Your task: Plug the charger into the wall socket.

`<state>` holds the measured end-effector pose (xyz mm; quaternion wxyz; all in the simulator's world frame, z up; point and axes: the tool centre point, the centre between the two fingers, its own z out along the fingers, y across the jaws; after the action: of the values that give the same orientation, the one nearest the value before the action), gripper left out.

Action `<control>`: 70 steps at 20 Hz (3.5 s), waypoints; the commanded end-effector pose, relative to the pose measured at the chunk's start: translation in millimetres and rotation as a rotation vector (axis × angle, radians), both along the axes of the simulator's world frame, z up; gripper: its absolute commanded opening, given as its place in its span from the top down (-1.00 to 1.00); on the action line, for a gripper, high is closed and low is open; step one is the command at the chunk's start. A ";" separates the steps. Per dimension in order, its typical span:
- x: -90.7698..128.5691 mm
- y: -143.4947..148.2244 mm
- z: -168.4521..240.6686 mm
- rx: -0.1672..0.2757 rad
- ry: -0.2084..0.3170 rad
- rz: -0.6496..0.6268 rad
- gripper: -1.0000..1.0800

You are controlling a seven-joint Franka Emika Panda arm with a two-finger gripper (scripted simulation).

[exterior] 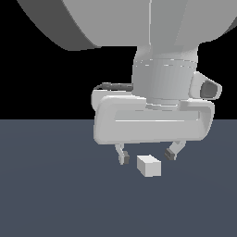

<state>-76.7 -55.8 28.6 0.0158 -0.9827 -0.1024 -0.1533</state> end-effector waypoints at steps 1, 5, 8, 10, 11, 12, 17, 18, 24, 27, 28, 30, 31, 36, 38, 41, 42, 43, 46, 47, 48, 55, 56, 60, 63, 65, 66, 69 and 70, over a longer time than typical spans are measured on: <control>0.1 0.0 -8.8 0.000 -0.001 0.001 -0.92; 0.3 0.0 -16.0 0.000 -0.001 0.001 -0.92; 0.3 -0.1 -16.9 0.000 -0.001 0.001 1.00; 0.3 -0.1 -16.9 0.000 -0.001 0.001 1.00; 0.3 -0.1 -16.9 0.000 -0.001 0.001 1.00; 0.3 -0.1 -16.9 0.000 -0.001 0.001 1.00; 0.3 -0.1 -16.9 0.000 -0.001 0.001 1.00; 0.3 -0.1 -16.8 0.000 -0.001 0.001 1.00; 7.5 0.3 -9.8 0.001 -0.002 -0.008 1.00; 16.6 0.8 -1.2 0.002 -0.002 -0.020 1.00; 20.5 0.9 2.4 0.002 -0.003 -0.024 1.00; 29.3 1.0 10.6 0.003 -0.003 -0.036 1.00; 34.4 1.0 15.3 0.003 -0.003 -0.042 1.00; 63.1 -0.4 41.4 0.002 -0.003 -0.078 1.00; 73.0 -1.5 50.1 0.002 -0.003 -0.091 1.00; 85.0 -3.1 60.3 0.001 -0.003 -0.106 1.00; 88.2 -3.6 63.0 0.001 -0.003 -0.110 1.00; 90.9 -4.0 65.3 0.000 -0.002 -0.114 1.00; 96.9 -5.2 70.0 0.000 -0.002 -0.121 1.00; 98.1 -5.4 70.8 0.000 -0.002 -0.122 1.00; 99.0 -5.7 71.3 0.000 -0.002 -0.123 1.00; 99.5 -5.9 71.4 0.000 -0.002 -0.124 1.00; 100.1 -5.9 71.4 0.000 -0.002 -0.124 1.00; 106.0 -5.1 71.5 0.000 -0.002 -0.124 1.00; 114.2 -4.4 71.5 0.000 -0.002 -0.124 1.00; 121.4 -3.8 71.5 0.000 -0.002 -0.124 1.00; 125.5 -3.5 71.5 0.000 -0.002 -0.124 1.00; 136.3 -2.5 71.5 0.000 -0.002 -0.124 1.00; 139.2 -2.3 71.5 0.000 -0.002 -0.124 1.00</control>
<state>57.3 -58.4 99.9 0.0062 -0.9871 -0.0415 -0.1548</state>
